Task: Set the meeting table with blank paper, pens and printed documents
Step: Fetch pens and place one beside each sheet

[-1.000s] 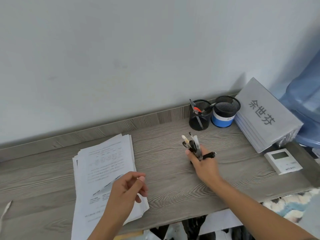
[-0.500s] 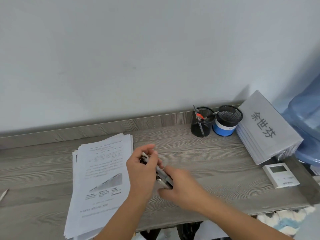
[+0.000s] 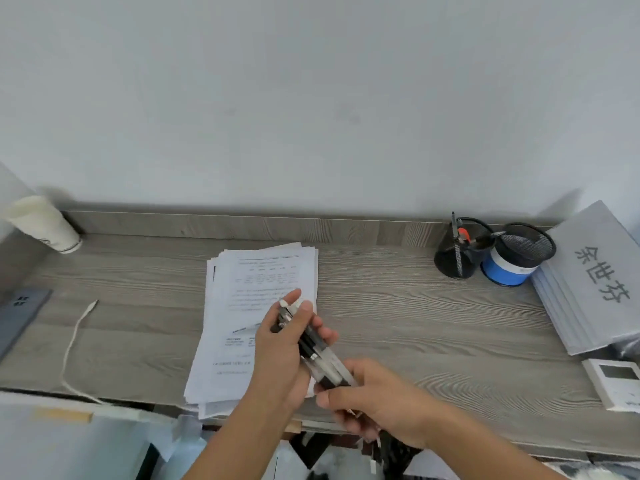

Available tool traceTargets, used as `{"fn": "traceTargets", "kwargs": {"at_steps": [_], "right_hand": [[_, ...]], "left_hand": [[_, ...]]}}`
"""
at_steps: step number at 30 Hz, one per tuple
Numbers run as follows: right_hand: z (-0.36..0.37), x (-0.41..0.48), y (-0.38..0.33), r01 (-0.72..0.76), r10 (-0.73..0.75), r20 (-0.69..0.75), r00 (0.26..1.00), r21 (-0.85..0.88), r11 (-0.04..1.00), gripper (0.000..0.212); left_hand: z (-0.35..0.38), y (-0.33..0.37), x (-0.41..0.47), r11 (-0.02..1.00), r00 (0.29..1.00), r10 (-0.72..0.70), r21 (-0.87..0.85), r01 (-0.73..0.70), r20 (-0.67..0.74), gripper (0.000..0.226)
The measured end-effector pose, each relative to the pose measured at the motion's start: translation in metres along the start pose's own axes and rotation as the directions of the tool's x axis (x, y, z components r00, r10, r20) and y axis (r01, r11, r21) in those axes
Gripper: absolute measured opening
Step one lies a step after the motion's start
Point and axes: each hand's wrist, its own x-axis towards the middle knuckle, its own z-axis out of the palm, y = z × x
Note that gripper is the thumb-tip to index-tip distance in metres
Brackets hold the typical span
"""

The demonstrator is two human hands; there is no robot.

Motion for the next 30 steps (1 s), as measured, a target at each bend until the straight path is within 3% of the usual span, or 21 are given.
{"fn": "traceTargets", "kwargs": {"at_steps": [4, 7, 10, 14, 19, 24, 30], "right_hand": [[0.018, -0.001, 0.005, 0.064, -0.039, 0.156, 0.987, -0.162, 0.985, 0.011], [0.025, -0.003, 0.009, 0.117, -0.034, 0.308, 0.951, -0.256, 0.959, 0.013], [0.029, -0.009, 0.023, 0.127, -0.015, 0.392, 0.920, -0.261, 0.957, 0.019], [0.034, -0.019, 0.055, 0.140, 0.039, 0.470, 0.882, -0.339, 0.930, 0.013], [0.073, -0.048, 0.095, 0.103, 0.207, 0.634, 0.745, -0.416, 0.904, 0.012], [0.126, -0.081, 0.126, 0.245, 0.347, 0.715, 0.607, -0.583, 0.774, 0.008], [0.202, -0.139, 0.171, 0.446, 0.460, 0.789, 0.408, -0.612, 0.653, 0.008]], "left_hand": [[-0.024, 0.000, -0.026, 0.981, 0.969, 0.191, 0.068, -0.183, -0.158, 0.037], [-0.038, -0.003, -0.056, 0.961, 0.917, 0.278, 0.067, -0.270, -0.287, 0.029], [-0.050, -0.014, -0.093, 0.941, 0.818, 0.319, 0.059, -0.332, -0.479, 0.014], [-0.069, -0.050, -0.149, 0.929, 0.650, 0.332, 0.116, -0.352, -0.684, 0.012], [-0.091, -0.097, -0.230, 0.923, 0.461, 0.293, 0.121, -0.366, -0.837, 0.011], [-0.118, -0.136, -0.317, 0.922, 0.306, 0.305, 0.198, -0.333, -0.902, 0.011], [-0.149, -0.192, -0.443, 0.925, 0.147, 0.294, 0.242, -0.291, -0.944, 0.011]]}}
